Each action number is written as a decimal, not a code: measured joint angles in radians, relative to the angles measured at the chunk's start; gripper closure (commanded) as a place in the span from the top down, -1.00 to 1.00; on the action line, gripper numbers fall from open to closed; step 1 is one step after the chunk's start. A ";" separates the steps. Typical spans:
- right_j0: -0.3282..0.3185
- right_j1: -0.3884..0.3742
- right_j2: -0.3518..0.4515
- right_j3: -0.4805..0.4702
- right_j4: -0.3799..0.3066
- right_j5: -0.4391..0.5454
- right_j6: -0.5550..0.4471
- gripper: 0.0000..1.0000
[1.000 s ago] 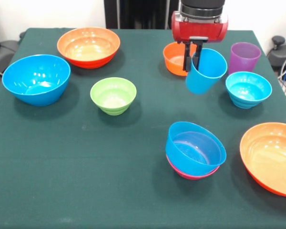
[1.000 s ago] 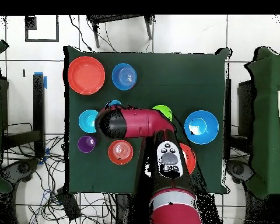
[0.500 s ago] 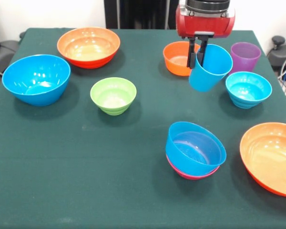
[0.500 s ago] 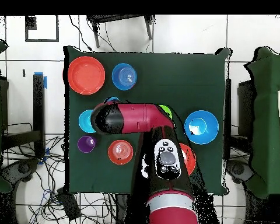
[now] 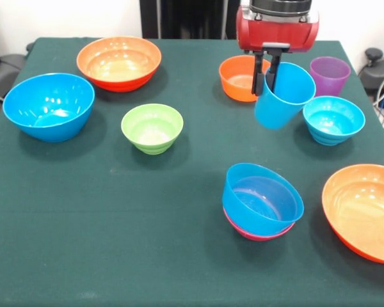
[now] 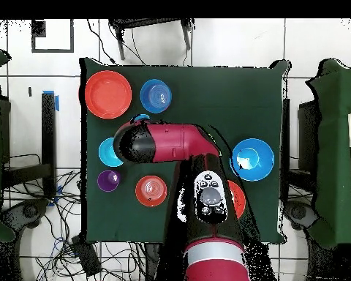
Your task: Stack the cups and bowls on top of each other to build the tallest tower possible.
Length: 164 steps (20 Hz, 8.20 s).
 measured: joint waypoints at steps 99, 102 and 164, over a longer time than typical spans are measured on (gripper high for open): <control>-0.033 0.006 -0.005 -0.089 -0.014 -0.232 0.000 -1.00; -0.032 0.007 -0.005 -0.094 -0.013 -0.232 0.000 -1.00; -0.016 0.146 -0.007 -0.179 -0.013 -0.233 0.000 -1.00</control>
